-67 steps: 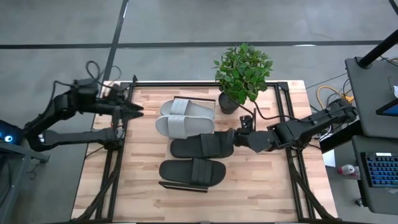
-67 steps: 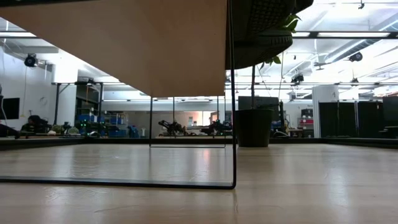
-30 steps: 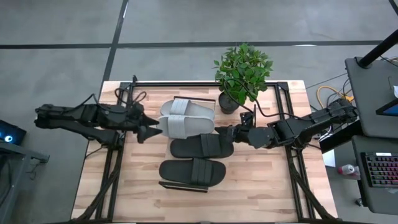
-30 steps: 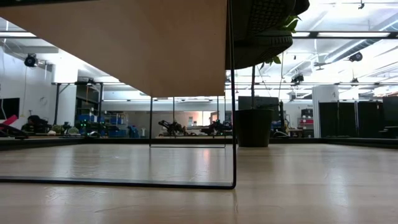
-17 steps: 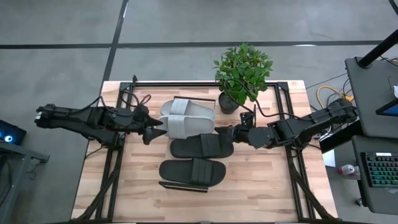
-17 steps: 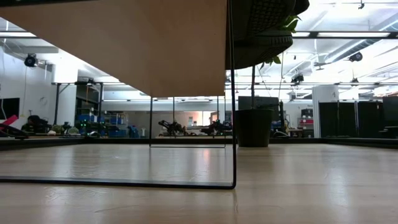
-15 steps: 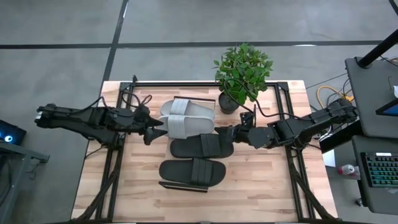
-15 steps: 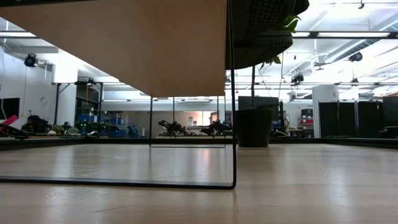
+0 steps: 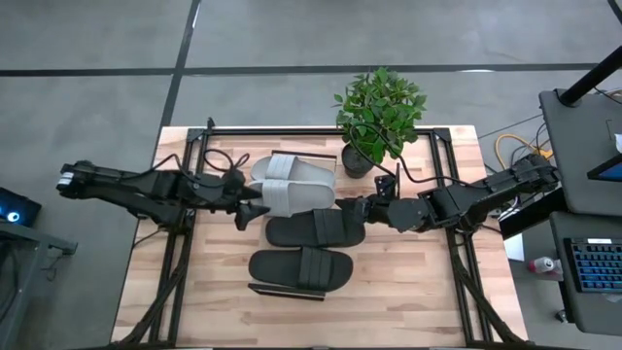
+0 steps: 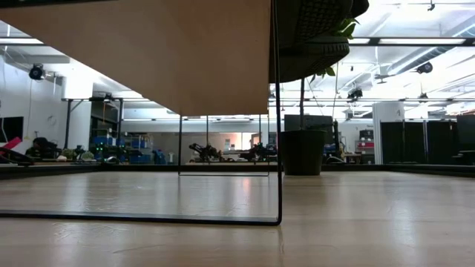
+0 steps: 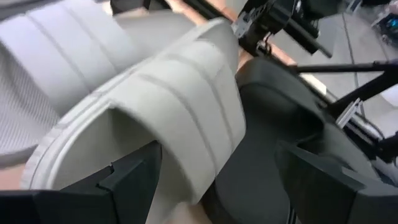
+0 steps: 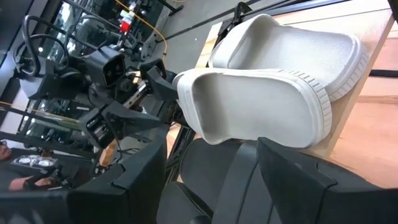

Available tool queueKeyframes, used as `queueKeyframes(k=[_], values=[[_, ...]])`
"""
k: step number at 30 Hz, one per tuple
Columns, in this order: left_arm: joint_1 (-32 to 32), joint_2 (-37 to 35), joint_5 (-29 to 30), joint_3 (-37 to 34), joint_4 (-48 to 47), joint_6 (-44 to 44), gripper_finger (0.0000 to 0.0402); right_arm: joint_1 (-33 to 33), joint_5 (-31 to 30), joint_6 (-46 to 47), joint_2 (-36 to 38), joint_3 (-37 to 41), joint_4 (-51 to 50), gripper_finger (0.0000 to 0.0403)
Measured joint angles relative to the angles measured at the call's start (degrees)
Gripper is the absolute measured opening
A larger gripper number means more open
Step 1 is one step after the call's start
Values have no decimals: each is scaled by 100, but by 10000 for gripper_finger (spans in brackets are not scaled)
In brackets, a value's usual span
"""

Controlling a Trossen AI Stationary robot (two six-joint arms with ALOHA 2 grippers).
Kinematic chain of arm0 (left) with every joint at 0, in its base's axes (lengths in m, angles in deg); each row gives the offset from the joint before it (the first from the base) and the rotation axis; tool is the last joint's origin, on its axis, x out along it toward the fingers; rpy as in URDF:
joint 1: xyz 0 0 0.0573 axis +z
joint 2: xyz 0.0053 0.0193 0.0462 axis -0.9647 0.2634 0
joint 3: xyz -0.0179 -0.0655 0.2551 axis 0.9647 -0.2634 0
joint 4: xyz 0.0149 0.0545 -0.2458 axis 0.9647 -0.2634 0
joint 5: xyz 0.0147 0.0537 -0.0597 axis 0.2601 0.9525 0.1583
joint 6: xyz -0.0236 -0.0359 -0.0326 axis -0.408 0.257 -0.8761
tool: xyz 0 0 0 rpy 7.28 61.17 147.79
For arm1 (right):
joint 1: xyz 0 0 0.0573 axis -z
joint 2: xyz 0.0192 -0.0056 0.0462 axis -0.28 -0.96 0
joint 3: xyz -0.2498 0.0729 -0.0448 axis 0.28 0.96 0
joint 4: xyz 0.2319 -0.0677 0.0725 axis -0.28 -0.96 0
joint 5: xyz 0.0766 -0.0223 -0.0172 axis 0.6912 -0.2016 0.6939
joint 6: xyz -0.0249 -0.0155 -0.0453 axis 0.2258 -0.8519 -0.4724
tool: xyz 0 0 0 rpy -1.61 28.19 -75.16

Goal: Pick and place slides into the shelf
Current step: Adjust the bottom gray slipper

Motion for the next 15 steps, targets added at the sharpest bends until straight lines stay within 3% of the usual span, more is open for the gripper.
queueKeyframes(k=[10,15], values=[[0,35,42,-262,610,93,294,0,0,-14,2,0,0,241],[0,88,40,-361,639,-51,268,0,0,-44,2,0,0,236]])
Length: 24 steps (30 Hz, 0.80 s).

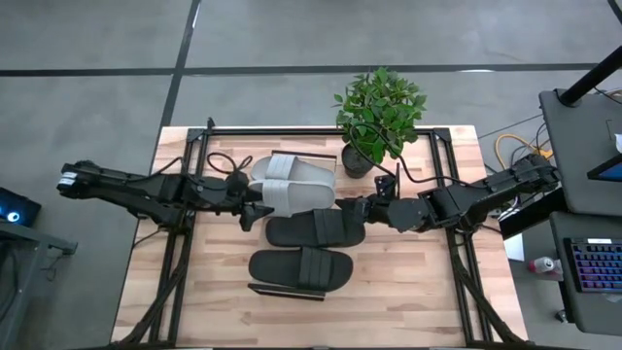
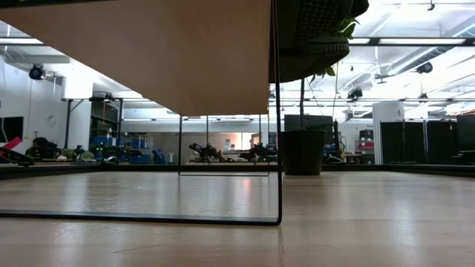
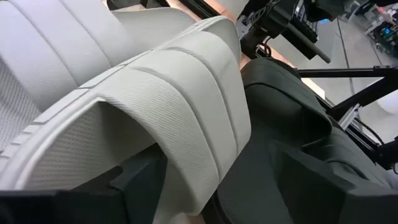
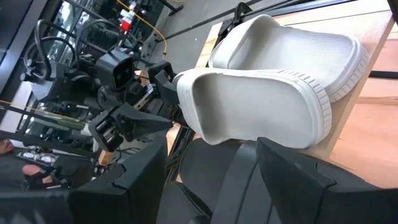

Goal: Pick and place slides into the shelf
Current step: Adjust the bottom gray slipper

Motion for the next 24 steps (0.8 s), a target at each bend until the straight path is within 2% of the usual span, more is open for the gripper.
queueKeyframes(k=[5,14,24], values=[[2,53,0,0,15,-143,199,0,1,-11,0,0,-1,240],[2,13,0,0,-3,-149,20,-2,0,-12,0,0,-2,237],[2,-197,-88,0,-30,-467,2,-2,0,-101,0,-1,-1,242]])
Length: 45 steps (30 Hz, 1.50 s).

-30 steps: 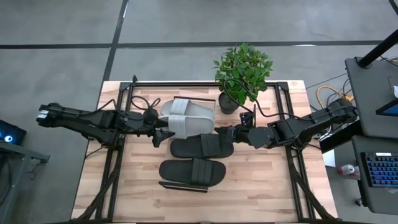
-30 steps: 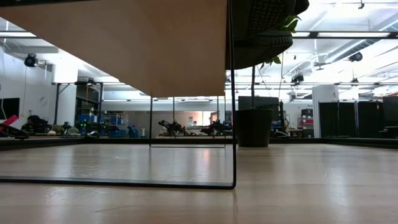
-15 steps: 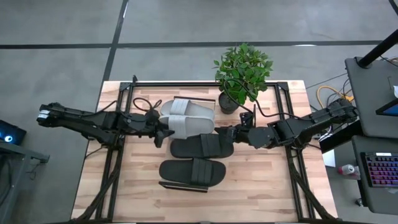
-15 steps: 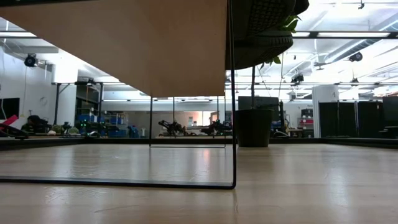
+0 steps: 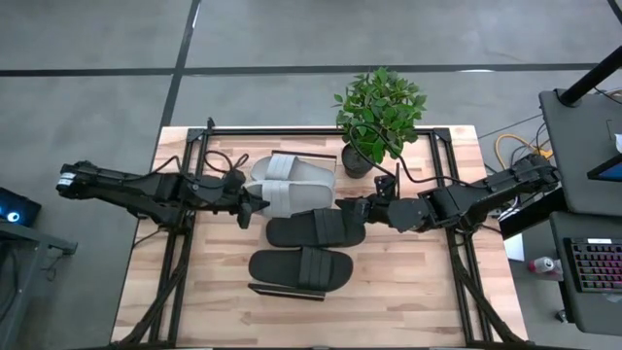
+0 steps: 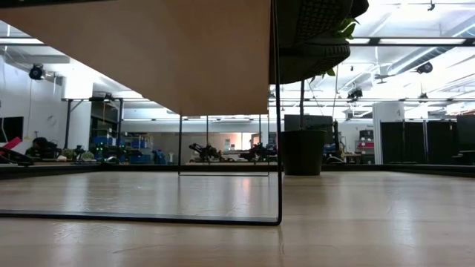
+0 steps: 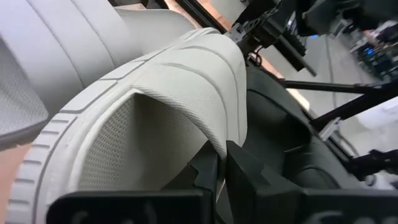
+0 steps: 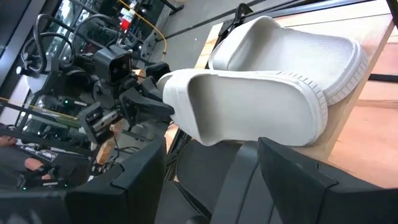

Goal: Pick and place slides into the shelf
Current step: Adjust the bottom gray slipper

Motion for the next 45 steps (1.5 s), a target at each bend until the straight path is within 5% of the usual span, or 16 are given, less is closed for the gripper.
queueKeyframes(k=[13,45], values=[[0,-299,-497,0,-237,-1289,1,-1,0,0,0,-1,1,242],[126,-503,-965,6,-873,-2533,0,2,0,-11,0,-1,5,242]])
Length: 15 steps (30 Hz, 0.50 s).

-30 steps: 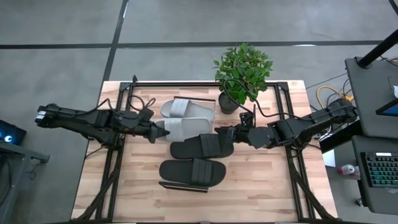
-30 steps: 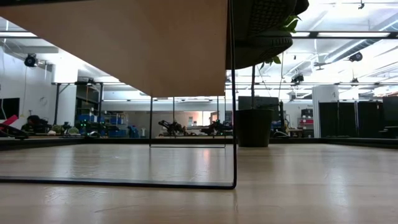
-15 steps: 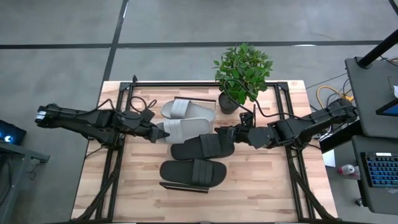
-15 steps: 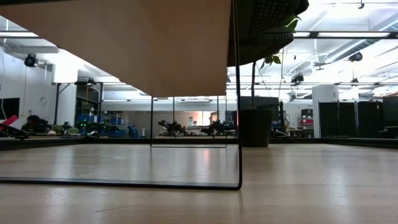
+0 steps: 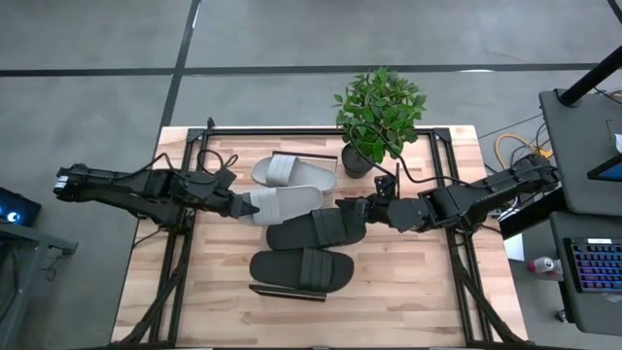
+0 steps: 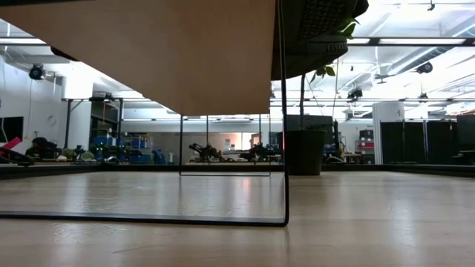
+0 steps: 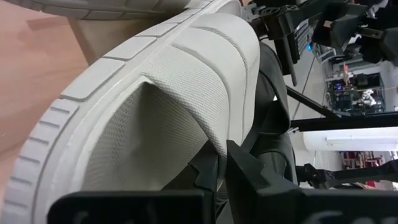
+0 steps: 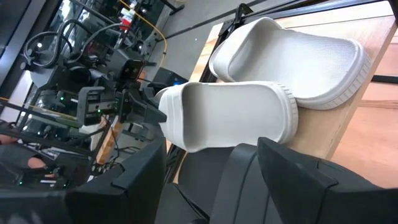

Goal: Pick and place slides into the shelf
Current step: Adjust the bottom gray slipper

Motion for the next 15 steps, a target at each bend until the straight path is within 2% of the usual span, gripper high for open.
queueKeyframes(k=[15], values=[[118,-5,-181,-3,-59,-347,0,0,-2,13,0,0,38,239]])
